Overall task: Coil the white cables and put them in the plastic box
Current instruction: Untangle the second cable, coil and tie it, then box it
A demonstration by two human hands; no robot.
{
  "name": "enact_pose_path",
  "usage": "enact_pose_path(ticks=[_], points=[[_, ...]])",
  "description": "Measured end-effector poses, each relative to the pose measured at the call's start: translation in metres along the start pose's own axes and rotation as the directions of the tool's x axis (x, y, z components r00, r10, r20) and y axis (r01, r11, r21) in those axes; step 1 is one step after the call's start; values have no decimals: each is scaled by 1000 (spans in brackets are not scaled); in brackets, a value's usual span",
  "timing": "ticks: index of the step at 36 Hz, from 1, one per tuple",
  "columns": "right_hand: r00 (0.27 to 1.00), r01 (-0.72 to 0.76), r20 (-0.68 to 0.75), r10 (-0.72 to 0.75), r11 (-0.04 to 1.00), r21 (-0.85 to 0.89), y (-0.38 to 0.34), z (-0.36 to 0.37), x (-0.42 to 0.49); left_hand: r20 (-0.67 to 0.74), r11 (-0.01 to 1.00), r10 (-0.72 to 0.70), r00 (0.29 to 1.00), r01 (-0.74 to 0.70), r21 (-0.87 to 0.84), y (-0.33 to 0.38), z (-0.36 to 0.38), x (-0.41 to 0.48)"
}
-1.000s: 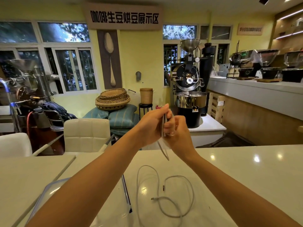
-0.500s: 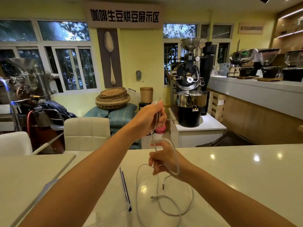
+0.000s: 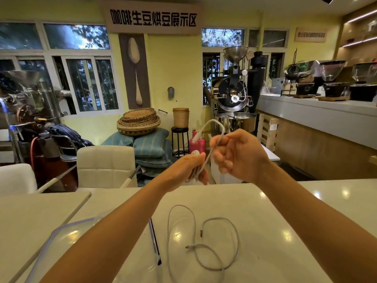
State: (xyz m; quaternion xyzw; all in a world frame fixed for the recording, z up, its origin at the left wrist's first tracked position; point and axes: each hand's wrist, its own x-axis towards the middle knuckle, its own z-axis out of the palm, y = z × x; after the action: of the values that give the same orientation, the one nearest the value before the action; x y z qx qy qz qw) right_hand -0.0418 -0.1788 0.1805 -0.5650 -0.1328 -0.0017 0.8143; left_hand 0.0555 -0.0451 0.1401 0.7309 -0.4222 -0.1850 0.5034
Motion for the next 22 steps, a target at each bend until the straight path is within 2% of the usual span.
enact_pose_path(ticks=[5, 11, 14, 17, 20, 22], points=[[996, 46, -71, -54, 993, -111, -9, -16, 24, 50, 975, 14, 999, -3, -221, 1, 13, -1], [990, 36, -129, -51, 993, -114, -4, -31, 43, 188, 885, 32, 982, 59, -462, 12, 16, -7], [977, 29, -209, -43, 997, -72, 4, -37, 49, 288, 863, 83, 954, 76, -500, 15, 17, -12], [957, 10, -291, 4, 999, 45, 15, -46, 52, 367, 845, 136, 920, 86, -527, 17, 19, -16], [931, 33, -364, 23, 988, 148, 32, -53, 53, 386, 831, 168, 907, 80, -550, 21, 20, -17], [933, -1, -355, 62, 986, 169, 47, -55, 55, 369, 818, 183, 911, 67, -572, 23, 18, -15]])
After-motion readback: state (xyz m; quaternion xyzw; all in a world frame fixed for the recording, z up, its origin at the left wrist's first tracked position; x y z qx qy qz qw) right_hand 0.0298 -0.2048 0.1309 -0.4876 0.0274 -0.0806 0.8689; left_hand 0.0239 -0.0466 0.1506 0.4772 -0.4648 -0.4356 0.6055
